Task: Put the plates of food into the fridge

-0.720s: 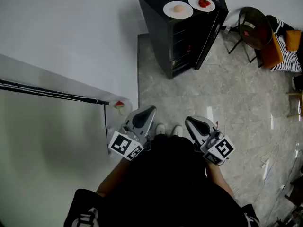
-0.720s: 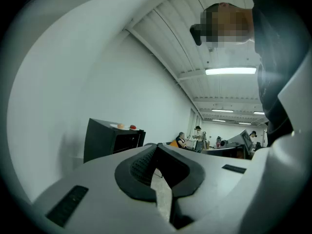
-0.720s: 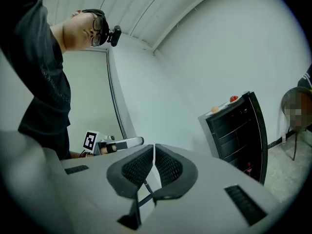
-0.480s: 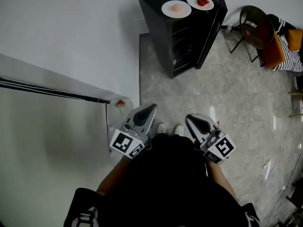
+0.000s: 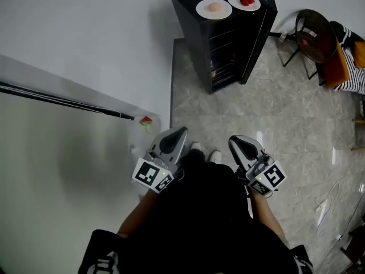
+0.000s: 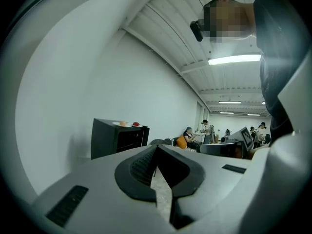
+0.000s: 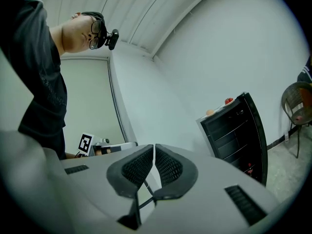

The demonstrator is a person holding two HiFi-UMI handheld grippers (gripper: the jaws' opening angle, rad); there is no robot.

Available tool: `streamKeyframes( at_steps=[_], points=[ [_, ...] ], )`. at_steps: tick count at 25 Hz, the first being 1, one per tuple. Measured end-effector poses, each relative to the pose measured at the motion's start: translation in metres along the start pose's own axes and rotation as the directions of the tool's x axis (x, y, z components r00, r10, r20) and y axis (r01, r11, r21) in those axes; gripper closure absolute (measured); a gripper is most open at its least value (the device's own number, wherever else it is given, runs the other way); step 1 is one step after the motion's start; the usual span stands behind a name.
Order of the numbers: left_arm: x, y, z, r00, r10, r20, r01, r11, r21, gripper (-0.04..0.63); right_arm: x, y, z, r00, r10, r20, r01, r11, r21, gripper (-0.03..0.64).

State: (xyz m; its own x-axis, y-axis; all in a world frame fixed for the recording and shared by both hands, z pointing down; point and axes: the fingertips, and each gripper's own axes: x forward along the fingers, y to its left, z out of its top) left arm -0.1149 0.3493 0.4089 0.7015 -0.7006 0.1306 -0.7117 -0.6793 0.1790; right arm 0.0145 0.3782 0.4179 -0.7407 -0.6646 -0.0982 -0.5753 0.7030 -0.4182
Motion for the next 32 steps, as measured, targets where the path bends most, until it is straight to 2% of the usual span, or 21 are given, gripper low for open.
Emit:
streamKeyframes(
  at_steps=[5, 17, 24, 32],
  points=[
    [0.006, 0.000, 0.003, 1.000, 0.007, 0.007, -0.007, 1.000, 0.007, 0.572, -0.004, -0.009, -0.001, 1.000, -0.013, -0.012, 0.014, 1.000, 0.020, 0.584],
    [0.048, 0.013, 0.009, 0.999, -0.034, 0.040, 0.033, 0.999, 0.008, 0.572, 0.005, -0.042, 0.000, 0.999, -0.047, -0.025, 0.048, 0.998, 0.036, 0.584],
    [0.080, 0.044, 0.014, 0.999, -0.030, 0.029, 0.031, 0.999, -0.009, 0.572, 0.030, -0.075, 0.006, 0.997, -0.061, -0.052, 0.064, 0.996, 0.058, 0.584],
    [0.127, 0.101, 0.024, 0.999, -0.025, 0.022, 0.026, 0.999, -0.029, 0.572, 0.078, -0.127, 0.020, 0.994, -0.086, -0.065, 0.092, 0.991, 0.098, 0.584]
  ],
)
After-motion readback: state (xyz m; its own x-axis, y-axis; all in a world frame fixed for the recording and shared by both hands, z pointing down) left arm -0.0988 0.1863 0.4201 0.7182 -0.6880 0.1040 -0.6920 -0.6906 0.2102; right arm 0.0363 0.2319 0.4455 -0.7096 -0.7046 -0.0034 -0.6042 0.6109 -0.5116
